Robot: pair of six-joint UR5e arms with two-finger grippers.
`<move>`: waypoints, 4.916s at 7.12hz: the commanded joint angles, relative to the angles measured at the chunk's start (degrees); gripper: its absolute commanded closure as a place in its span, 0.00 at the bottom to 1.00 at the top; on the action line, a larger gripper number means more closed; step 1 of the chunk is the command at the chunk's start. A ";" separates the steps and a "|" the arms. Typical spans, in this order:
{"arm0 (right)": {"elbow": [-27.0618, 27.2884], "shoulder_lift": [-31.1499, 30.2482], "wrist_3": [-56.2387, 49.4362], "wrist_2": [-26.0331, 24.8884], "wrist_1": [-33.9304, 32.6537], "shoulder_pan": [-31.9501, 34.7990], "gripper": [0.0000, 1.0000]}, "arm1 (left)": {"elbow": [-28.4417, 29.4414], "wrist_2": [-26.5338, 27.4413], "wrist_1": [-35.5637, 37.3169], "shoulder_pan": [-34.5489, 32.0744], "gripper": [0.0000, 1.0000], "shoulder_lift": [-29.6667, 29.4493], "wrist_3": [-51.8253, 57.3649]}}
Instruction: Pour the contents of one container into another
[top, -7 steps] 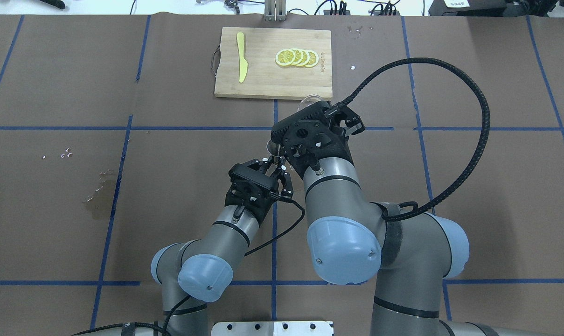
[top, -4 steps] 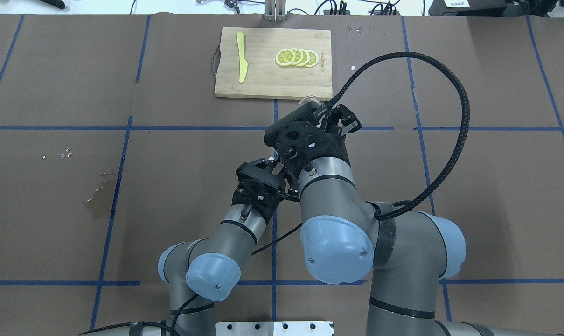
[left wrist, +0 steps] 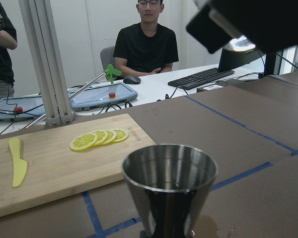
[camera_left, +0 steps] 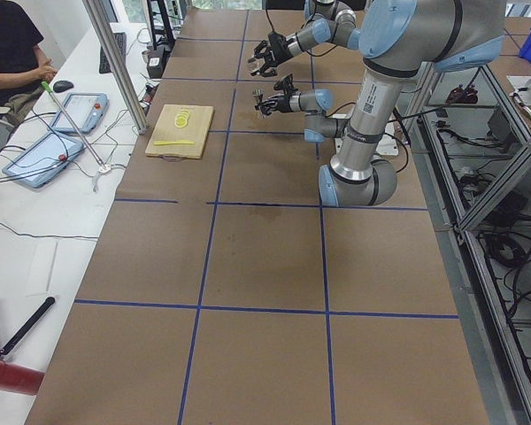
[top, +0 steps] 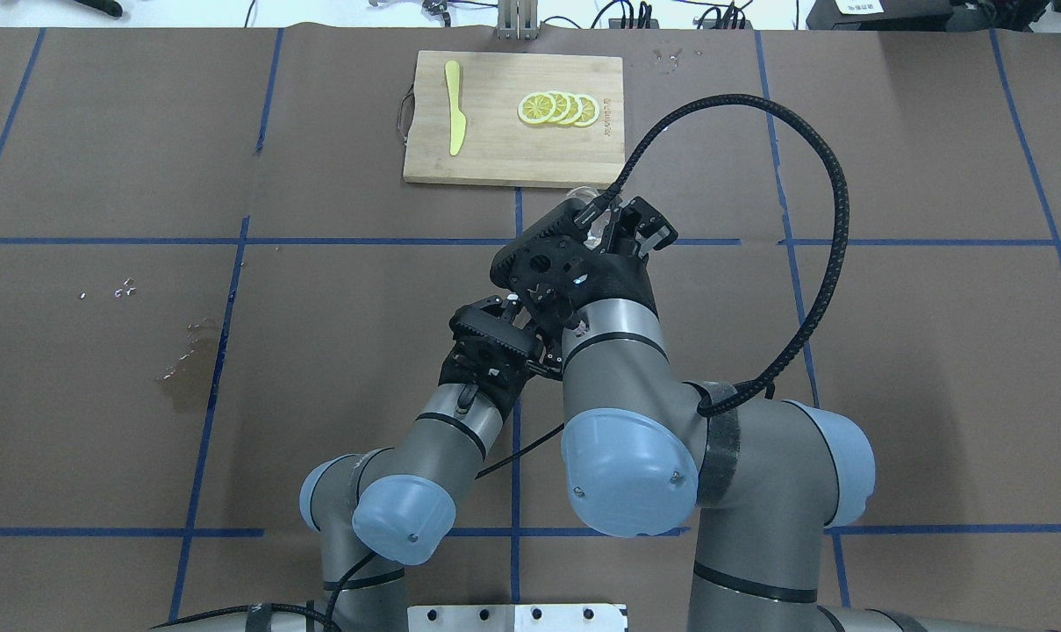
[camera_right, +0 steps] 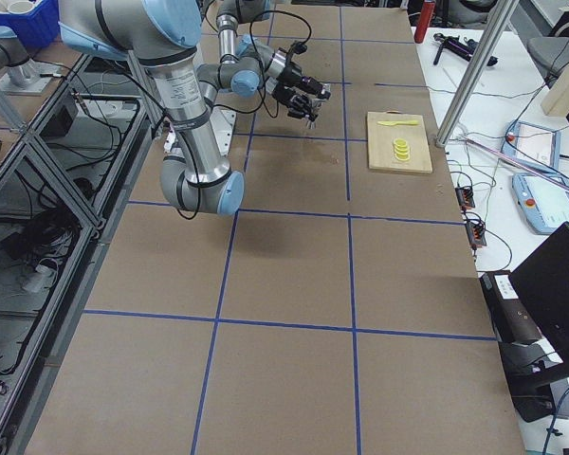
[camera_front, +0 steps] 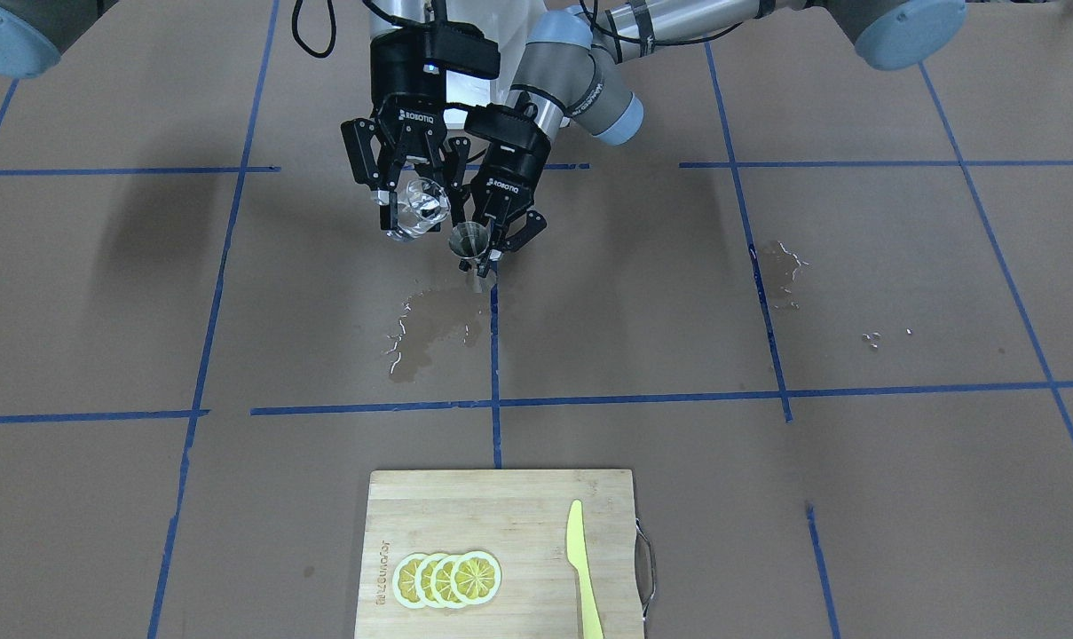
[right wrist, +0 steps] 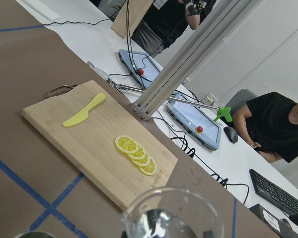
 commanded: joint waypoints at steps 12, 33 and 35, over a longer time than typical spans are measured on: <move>-0.25 0.59 -17.38 -0.17 -0.83 -0.85 1.00 | 0.00 -0.08 0.00 0.08 1.00 -0.01 0.17; -0.26 1.47 -6.94 -0.44 -2.42 -0.59 1.00 | -1.67 0.00 -0.09 -0.01 1.00 0.16 0.96; -0.08 -2.54 10.05 3.92 11.21 0.20 1.00 | -4.64 0.09 -0.26 -0.45 1.00 1.12 0.96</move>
